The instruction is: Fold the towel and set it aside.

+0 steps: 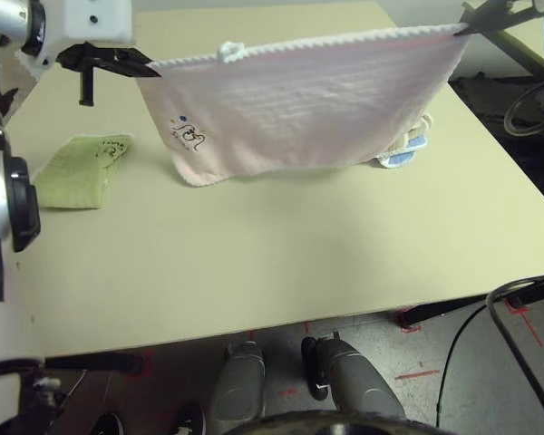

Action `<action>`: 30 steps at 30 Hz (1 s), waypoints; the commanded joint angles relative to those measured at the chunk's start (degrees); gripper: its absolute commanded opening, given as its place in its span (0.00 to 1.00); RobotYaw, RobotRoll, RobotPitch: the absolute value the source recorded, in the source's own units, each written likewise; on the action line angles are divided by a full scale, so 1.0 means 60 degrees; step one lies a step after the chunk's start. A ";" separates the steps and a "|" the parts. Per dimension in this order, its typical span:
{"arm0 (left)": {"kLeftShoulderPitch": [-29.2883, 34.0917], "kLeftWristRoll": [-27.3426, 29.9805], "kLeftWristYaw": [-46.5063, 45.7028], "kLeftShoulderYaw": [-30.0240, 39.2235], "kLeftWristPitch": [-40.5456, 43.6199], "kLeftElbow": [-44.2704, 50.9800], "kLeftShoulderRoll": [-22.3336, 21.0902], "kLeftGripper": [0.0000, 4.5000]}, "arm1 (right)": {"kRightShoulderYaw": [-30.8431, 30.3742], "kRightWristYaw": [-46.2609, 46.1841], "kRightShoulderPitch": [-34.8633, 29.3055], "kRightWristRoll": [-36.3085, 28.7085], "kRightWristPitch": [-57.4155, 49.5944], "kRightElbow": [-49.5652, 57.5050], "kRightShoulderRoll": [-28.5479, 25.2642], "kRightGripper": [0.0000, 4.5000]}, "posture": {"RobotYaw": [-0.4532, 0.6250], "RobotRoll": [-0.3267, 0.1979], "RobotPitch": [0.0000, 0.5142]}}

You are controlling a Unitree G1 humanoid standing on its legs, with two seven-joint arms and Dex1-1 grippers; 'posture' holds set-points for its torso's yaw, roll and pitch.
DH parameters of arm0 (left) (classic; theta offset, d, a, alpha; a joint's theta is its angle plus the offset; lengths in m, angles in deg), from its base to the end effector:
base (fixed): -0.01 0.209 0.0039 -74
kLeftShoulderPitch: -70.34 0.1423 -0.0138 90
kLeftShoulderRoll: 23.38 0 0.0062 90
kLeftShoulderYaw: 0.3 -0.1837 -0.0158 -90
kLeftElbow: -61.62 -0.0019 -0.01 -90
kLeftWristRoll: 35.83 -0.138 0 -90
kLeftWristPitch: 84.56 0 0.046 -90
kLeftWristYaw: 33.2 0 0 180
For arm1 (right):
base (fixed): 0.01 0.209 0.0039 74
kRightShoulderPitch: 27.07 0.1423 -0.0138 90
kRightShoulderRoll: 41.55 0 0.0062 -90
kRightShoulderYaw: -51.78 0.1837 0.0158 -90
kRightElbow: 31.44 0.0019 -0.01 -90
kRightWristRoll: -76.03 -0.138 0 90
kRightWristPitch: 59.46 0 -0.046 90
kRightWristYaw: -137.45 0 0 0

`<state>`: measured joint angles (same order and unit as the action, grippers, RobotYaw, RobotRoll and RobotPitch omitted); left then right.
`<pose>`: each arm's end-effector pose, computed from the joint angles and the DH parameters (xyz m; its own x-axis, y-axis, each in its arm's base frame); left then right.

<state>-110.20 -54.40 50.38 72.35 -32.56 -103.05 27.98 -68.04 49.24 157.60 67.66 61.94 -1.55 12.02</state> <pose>0.3032 0.3065 0.3752 0.6566 -0.4159 -0.6293 0.6578 -0.0925 0.7475 0.3021 -0.2539 0.4150 0.5009 0.6519 -0.5693 -0.5564 -0.2613 -0.7888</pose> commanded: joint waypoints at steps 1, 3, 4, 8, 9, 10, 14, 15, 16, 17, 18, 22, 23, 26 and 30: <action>0.0463 0.0063 0.1306 -0.0434 0.0000 -0.0437 -0.0479 0.01 | -0.0645 0.0117 -0.0332 -0.1463 -0.2487 0.1350 -0.0862 0.00 | 0.42 0.62 0.19; 0.0600 0.0366 0.1487 -0.1097 0.0033 -0.0727 -0.0608 0.01 | -0.1287 0.0117 -0.0590 -0.2561 -0.4379 0.2494 -0.1486 0.00 | 0.43 0.62 0.19; 0.0634 0.0562 0.1487 -0.1428 0.0147 -0.0842 -0.0672 0.01 | -0.1595 0.0117 -0.0686 -0.2982 -0.5076 0.2990 -0.1790 0.00 | 0.43 0.62 0.19; 0.0907 0.1999 0.1487 -0.2876 0.0940 -0.0408 -0.1119 0.01 | -0.2338 0.0117 -0.1006 -0.3878 -0.6147 0.4239 -0.2503 0.00 | 0.44 0.62 0.19; 0.1102 0.2748 0.1487 -0.3456 0.1312 0.0126 -0.1390 0.01 | -0.2443 0.0117 -0.1064 -0.4032 -0.6277 0.4454 -0.2607 0.00 | 0.44 0.62 0.20; 0.1429 0.3778 0.1487 -0.4171 0.1872 0.0959 -0.1875 0.01 | -0.2624 0.0117 -0.1298 -0.4217 -0.6380 0.4982 -0.2788 0.00 | 0.45 0.62 0.20; 0.2679 0.7185 0.1487 -0.6433 0.3480 0.4417 -0.3954 0.01 | -0.2908 0.0117 -0.2435 -0.4524 -0.6549 0.7223 -0.3522 0.00 | 0.46 0.62 0.20; 0.3010 0.7826 0.1487 -0.6799 0.3775 0.5315 -0.4472 0.01 | -0.2801 0.0117 -0.2772 -0.4650 -0.6728 0.7788 -0.3667 0.00 | 0.46 0.62 0.21; 0.3194 0.8251 0.1487 -0.7046 0.3979 0.5917 -0.4820 0.01 | -0.2687 0.0117 -0.3002 -0.4732 -0.6875 0.8150 -0.3754 0.00 | 0.46 0.62 0.21; 0.3396 0.8585 0.1487 -0.7198 0.4152 0.6486 -0.5130 0.01 | -0.2539 0.0117 -0.3257 -0.4776 -0.7001 0.8490 -0.3816 0.00 | 0.46 0.62 0.21; 0.3929 0.8927 0.1487 -0.7257 0.4345 0.7502 -0.5611 0.01 | -0.2326 0.0117 -0.3802 -0.4723 -0.7042 0.9051 -0.3873 0.00 | 0.47 0.62 0.22; 0.6571 0.9808 0.1487 -0.6587 0.4949 1.0989 -0.6977 0.01 | -0.1172 -0.0048 -0.6094 -0.3912 -0.7051 1.0372 -0.3638 0.00 | 0.48 0.62 0.23; 0.7202 0.9907 0.1487 -0.6250 0.5079 1.1516 -0.7086 0.01 | -0.0942 -0.0210 -0.6516 -0.3586 -0.6974 1.0475 -0.3527 0.00 | 0.48 0.62 0.23; 0.8977 1.0044 0.1393 -0.5156 0.5581 1.2723 -0.7149 0.01 | -0.0338 -0.0583 -0.7421 -0.2810 -0.6973 1.0697 -0.3175 0.00 | 0.49 0.62 0.25; 1.0922 0.9793 0.0802 -0.3733 0.6020 1.3459 -0.6892 0.01 | 0.0252 -0.0846 -0.7801 -0.1857 -0.7051 1.0515 -0.2518 0.00 | 0.50 0.62 0.26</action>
<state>-46.63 5.05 56.57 46.47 2.38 -23.59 -13.72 -68.61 44.79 111.29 54.04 19.83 61.68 -3.83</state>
